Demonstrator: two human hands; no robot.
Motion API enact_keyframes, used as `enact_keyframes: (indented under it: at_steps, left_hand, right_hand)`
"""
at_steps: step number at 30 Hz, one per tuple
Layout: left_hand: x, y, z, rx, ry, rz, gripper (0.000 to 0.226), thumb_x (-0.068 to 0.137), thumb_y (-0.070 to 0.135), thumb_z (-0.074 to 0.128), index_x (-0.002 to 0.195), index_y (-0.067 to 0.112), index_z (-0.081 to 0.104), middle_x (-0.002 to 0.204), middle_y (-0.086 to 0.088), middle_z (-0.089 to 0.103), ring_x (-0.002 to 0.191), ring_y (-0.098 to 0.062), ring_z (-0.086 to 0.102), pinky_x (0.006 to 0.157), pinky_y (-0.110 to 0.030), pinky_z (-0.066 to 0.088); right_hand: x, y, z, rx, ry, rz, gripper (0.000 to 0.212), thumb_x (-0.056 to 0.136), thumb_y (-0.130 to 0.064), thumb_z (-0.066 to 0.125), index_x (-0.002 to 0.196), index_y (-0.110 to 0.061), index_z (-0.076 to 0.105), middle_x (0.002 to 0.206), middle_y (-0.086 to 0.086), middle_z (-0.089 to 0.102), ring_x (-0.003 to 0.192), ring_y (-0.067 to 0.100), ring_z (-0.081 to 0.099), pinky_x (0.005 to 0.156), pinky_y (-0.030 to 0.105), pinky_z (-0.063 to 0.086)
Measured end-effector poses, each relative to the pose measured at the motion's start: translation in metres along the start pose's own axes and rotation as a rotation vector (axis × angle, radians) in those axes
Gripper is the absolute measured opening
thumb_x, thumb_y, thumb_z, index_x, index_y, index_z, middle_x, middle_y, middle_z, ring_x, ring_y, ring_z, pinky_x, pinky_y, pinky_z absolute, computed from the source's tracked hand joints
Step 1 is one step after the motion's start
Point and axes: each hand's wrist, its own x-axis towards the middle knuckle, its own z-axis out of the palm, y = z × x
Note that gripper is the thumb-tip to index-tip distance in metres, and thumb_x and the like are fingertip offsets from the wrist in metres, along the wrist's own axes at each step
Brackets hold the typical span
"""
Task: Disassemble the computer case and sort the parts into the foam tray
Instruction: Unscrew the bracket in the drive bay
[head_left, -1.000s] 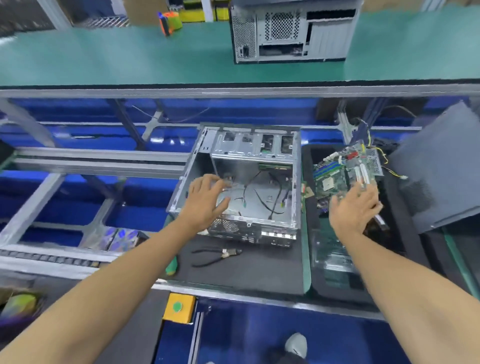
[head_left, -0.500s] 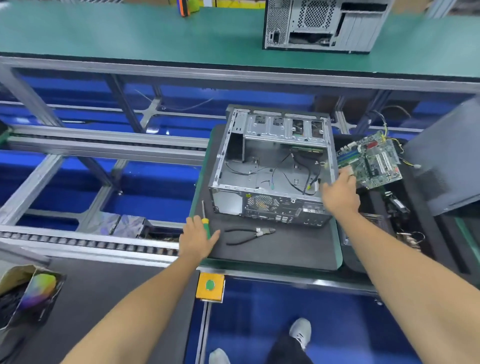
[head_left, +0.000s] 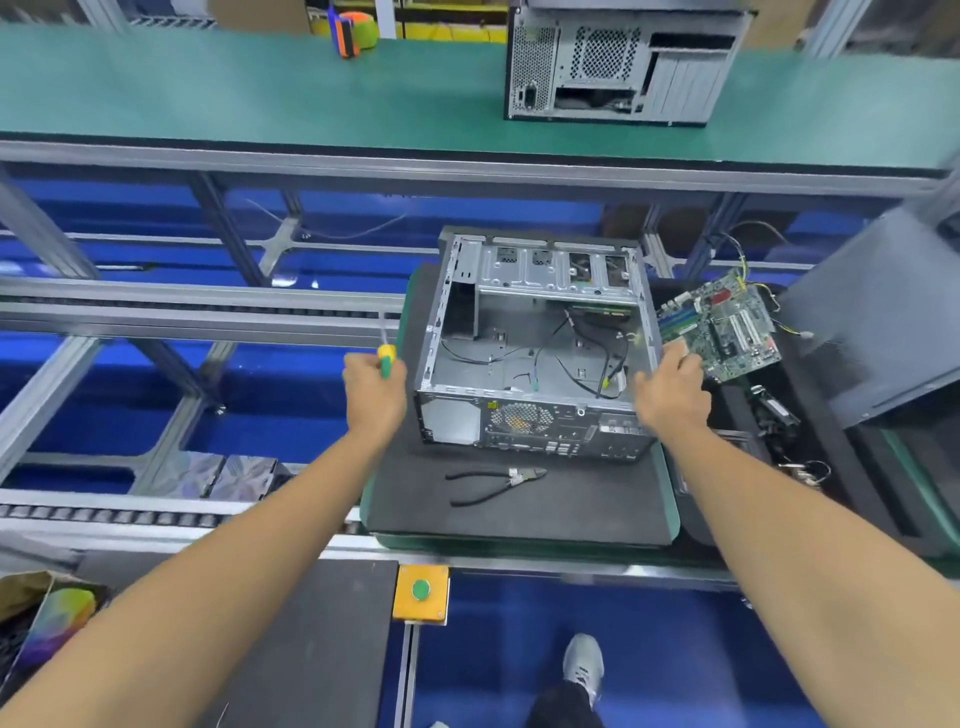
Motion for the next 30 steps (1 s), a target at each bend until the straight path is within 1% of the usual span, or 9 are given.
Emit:
enact_keyframes:
  at_steps: [3,6,9,13,16,20,23,27,30]
  left_hand:
    - [0.01,0.045,0.023,0.045,-0.134,0.157,0.023,0.099,0.037,0.059,0.107,0.019,0.047,0.098,-0.002,0.061,0.08,-0.021,0.06,0.071,-0.043,0.052]
    - [0.012,0.078,0.066,-0.005,-0.313,0.226,0.028,0.102,0.034,0.058,0.123,0.03,0.04,0.084,0.002,0.06,0.062,-0.01,0.055,0.053,-0.034,0.049]
    - [0.009,0.104,0.113,-0.129,-0.504,0.109,0.023,0.107,0.024,0.052,0.126,0.035,0.047,0.085,-0.003,0.055,0.064,-0.015,0.054,0.045,-0.027,0.049]
    - [0.007,0.126,0.166,-0.272,-0.694,-0.076,0.011,0.108,0.018,0.051,0.112,0.015,0.06,0.11,-0.015,0.061,0.091,-0.027,0.064,0.073,-0.04,0.063]
    - [0.011,0.141,0.193,-0.458,-0.724,-0.219,0.023,0.104,0.019,0.058,0.122,0.003,0.058,0.103,-0.018,0.069,0.088,-0.027,0.071,0.073,-0.038,0.065]
    - [0.026,0.162,0.219,-0.412,-0.728,-0.254,0.023,0.107,0.022,0.054,0.123,0.01,0.065,0.098,-0.008,0.072,0.077,-0.011,0.072,0.061,-0.022,0.059]
    - [0.037,0.179,0.229,-0.252,-0.782,-0.129,0.028,0.109,0.031,0.046,0.12,0.016,0.067,0.082,0.003,0.068,0.064,-0.004,0.064,0.054,-0.017,0.05]
    - [0.06,0.195,0.233,-0.231,-0.83,0.088,0.027,0.112,0.022,0.038,0.104,0.012,0.062,0.079,-0.005,0.063,0.063,-0.012,0.059,0.054,-0.02,0.041]
    - [0.084,0.202,0.235,-0.116,-0.892,0.295,0.02,0.11,0.014,0.044,0.123,0.009,0.057,0.084,-0.004,0.057,0.069,-0.01,0.053,0.064,-0.02,0.045]
  right_hand:
    - [0.0,-0.002,-0.001,-0.063,0.013,-0.012,0.07,0.1,-0.041,0.052,0.149,-0.001,0.02,0.143,0.022,0.034,0.128,0.037,0.038,0.094,0.052,0.043]
    - [0.006,-0.003,-0.004,-0.158,-0.01,-0.043,0.079,0.097,-0.051,0.055,0.149,-0.003,0.02,0.146,0.019,0.031,0.132,0.035,0.032,0.102,0.052,0.038]
    - [0.026,-0.009,-0.007,-0.16,0.053,-0.218,0.073,0.091,-0.052,0.059,0.142,-0.007,0.032,0.138,0.016,0.037,0.128,0.034,0.036,0.106,0.049,0.031]
    - [0.061,-0.028,-0.019,0.197,-0.073,-0.508,0.071,0.08,-0.042,0.069,0.14,-0.025,0.035,0.121,-0.001,0.052,0.112,0.022,0.051,0.101,0.042,0.036]
    - [0.082,-0.042,-0.028,0.395,-0.281,-0.596,0.073,0.073,-0.045,0.068,0.135,-0.049,0.03,0.098,-0.017,0.059,0.082,0.011,0.063,0.075,0.036,0.05]
    - [0.116,-0.053,-0.032,0.31,-0.125,-0.715,0.054,0.078,-0.043,0.063,0.127,-0.046,0.041,0.1,-0.01,0.066,0.09,0.023,0.066,0.071,0.033,0.043]
    - [0.144,-0.061,-0.043,0.273,0.046,-0.751,0.032,0.081,-0.045,0.062,0.105,-0.033,0.044,0.083,-0.008,0.063,0.08,0.028,0.064,0.064,0.036,0.043]
    - [0.18,-0.077,-0.068,0.32,0.025,-0.697,0.033,0.075,-0.058,0.046,0.091,-0.03,0.036,0.062,-0.007,0.05,0.063,0.027,0.054,0.057,0.038,0.04]
    - [0.205,-0.092,-0.086,0.416,0.024,-0.631,0.033,0.08,-0.058,0.051,0.083,-0.03,0.035,0.061,-0.005,0.051,0.058,0.017,0.051,0.051,0.034,0.03]
